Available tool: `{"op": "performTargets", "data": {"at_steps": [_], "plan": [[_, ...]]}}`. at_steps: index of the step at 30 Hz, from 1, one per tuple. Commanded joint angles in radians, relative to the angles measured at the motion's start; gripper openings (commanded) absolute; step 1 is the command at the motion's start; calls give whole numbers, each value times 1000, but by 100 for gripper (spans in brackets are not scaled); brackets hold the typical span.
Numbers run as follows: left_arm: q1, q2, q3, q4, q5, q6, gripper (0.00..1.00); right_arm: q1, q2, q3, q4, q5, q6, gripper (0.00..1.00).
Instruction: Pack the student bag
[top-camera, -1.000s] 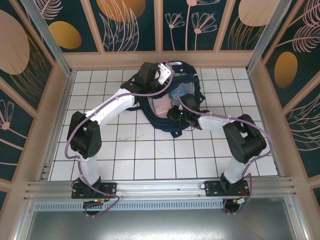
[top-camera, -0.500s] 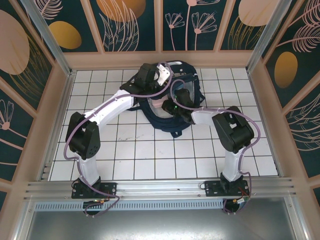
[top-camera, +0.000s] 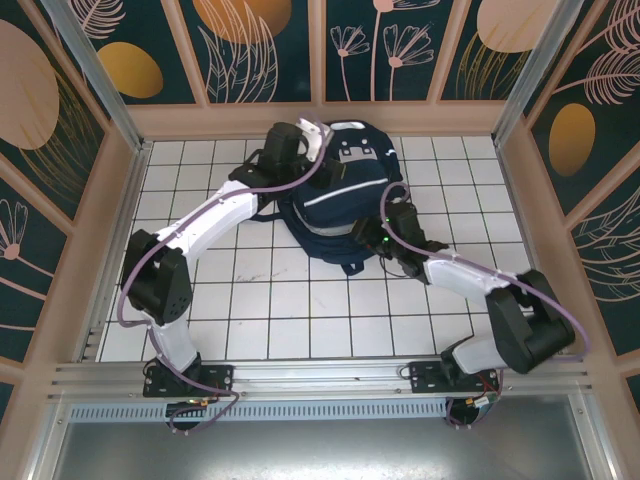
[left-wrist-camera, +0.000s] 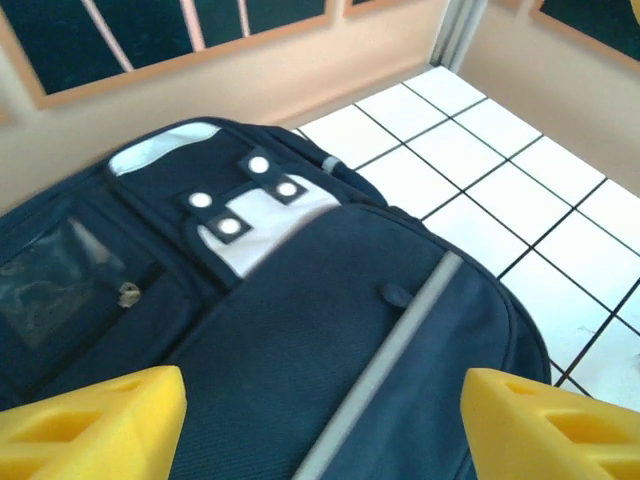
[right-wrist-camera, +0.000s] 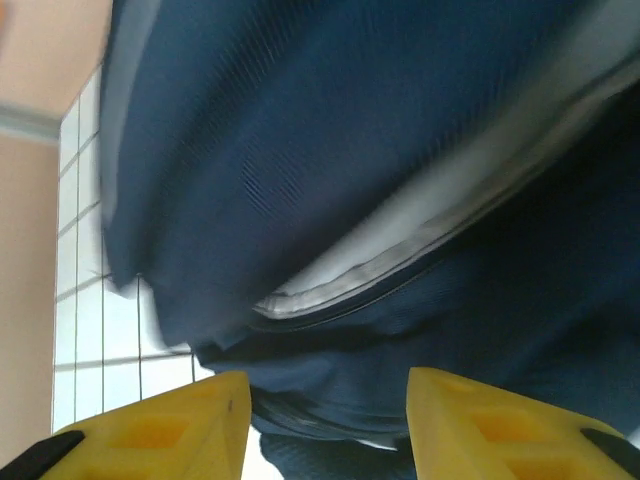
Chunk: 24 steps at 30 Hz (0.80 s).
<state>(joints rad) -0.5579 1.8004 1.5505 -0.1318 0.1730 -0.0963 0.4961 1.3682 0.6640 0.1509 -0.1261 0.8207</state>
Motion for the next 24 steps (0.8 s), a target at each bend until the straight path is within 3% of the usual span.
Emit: {"op": "performTargets", "data": {"at_steps": [1, 4, 6, 9, 13, 17, 19, 24], "plan": [[102, -74, -86, 61, 32, -120, 78, -56, -86, -11, -146, 84, -19, 50], [170, -131, -188, 87, 10, -126, 90, -90, -122, 32, -176, 60, -48, 60], [191, -163, -266, 121, -60, -115, 96, -120, -114, 59, -160, -15, -38, 67], [221, -192, -357, 166, -124, -97, 98, -154, -67, 123, -155, -99, 15, 69], [257, -188, -425, 193, -177, -71, 99, -159, 12, 233, -169, -125, 71, 67], [279, -171, -447, 214, -145, -62, 99, -152, 109, 317, -195, -177, 196, 56], [280, -167, -453, 220, -137, -54, 98, -146, 135, 317, -162, -207, 255, 51], [282, -162, -461, 221, -138, -50, 97, -136, 170, 315, -142, -188, 355, 49]]}}
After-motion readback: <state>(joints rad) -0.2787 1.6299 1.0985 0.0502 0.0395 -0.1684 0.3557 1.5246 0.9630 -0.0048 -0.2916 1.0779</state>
